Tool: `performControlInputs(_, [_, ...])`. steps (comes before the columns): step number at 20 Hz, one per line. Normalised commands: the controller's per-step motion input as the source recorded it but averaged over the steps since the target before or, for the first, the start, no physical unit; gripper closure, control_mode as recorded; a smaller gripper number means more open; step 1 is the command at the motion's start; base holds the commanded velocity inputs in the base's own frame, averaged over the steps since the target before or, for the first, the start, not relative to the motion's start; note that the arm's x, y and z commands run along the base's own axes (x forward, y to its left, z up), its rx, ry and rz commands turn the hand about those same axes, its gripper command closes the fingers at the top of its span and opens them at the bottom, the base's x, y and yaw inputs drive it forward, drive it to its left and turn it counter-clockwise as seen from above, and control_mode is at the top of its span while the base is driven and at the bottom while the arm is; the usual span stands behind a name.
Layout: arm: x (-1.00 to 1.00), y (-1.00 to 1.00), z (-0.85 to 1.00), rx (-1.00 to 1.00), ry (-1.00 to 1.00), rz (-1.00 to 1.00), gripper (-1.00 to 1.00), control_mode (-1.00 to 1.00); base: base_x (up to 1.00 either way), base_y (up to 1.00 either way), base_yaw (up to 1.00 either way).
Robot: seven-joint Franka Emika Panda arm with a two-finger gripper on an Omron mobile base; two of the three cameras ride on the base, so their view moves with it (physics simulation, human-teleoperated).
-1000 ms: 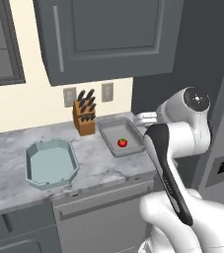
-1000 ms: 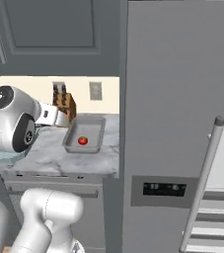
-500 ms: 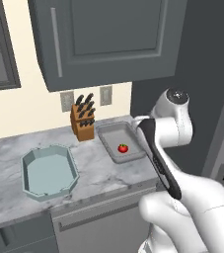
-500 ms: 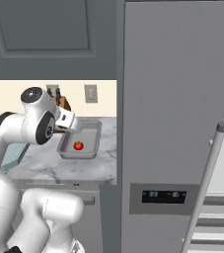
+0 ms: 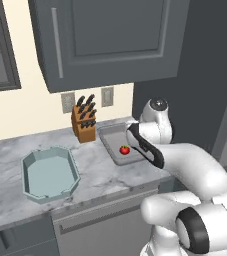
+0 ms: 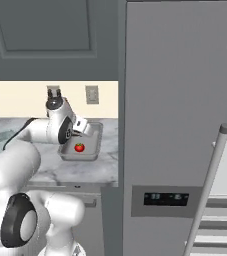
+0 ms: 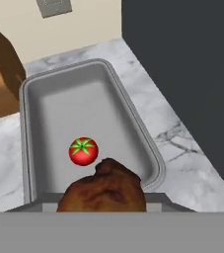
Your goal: Place one tomato and one chicken drumstick in each tupperware on the nearby counter, to pack two identical lunches.
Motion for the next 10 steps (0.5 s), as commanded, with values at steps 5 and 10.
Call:
performControlInputs(5, [1.00, 0.13, -0.61, 0.15, 0.00, -0.01, 1.00, -1.00, 0.00, 0.00, 0.00])
performControlInputs(10, [0.99, 0.23, -0.53, 0.03, 0.00, -0.01, 1.00, -1.00, 0.00, 0.00, 0.00])
